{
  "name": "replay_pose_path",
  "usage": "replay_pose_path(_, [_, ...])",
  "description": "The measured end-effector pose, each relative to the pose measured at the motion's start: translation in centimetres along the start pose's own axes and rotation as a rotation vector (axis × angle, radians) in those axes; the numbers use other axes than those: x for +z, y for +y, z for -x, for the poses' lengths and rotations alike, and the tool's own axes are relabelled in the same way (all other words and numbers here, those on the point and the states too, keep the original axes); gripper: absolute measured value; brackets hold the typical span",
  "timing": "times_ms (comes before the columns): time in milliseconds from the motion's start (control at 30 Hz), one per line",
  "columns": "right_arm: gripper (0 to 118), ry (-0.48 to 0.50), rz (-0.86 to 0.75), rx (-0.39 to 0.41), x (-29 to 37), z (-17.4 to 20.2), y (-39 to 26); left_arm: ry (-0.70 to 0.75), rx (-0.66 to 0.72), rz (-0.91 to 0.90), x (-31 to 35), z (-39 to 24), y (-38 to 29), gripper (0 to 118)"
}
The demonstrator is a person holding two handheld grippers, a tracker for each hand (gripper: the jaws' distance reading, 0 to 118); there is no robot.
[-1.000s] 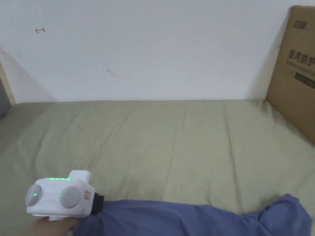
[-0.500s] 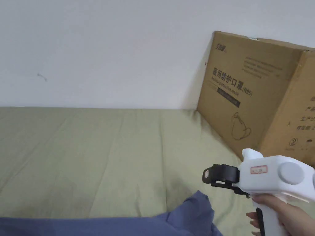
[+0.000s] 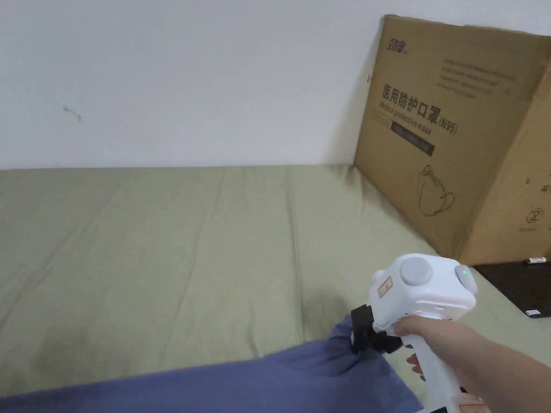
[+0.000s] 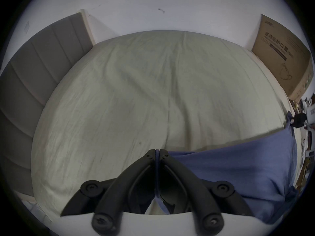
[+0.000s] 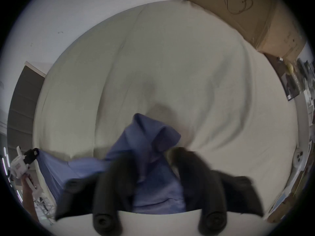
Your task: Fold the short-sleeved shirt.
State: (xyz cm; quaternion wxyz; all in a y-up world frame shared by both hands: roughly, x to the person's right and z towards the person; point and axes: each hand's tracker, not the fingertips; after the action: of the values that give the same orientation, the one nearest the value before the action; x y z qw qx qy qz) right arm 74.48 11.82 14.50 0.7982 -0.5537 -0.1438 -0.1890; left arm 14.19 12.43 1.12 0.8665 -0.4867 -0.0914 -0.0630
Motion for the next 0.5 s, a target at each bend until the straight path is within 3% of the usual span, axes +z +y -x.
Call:
replay_pose_path(67, [1,0.157,-0.028,-0.060,1.1,-0.7,-0.2,-0.005,0.014,0.008,0.2,0.0,-0.2,2])
replay_pose_path(100, [1,0.176,-0.056,-0.071,2.3,-0.3,-0.8,0.002,0.013,0.004,0.5,-0.1,-0.3,2])
replay_pose_path(267, [1,0.221,-0.215,-0.030,8.6,-0.6,-2.9,-0.054,0.058,-0.082,5.2,0.6,-0.7,2])
replay_pose_path(500, [1,0.242,-0.463,0.024,22.7,-1.3,-8.0,-0.150,0.082,-0.254,18.8,1.6,-0.5,2])
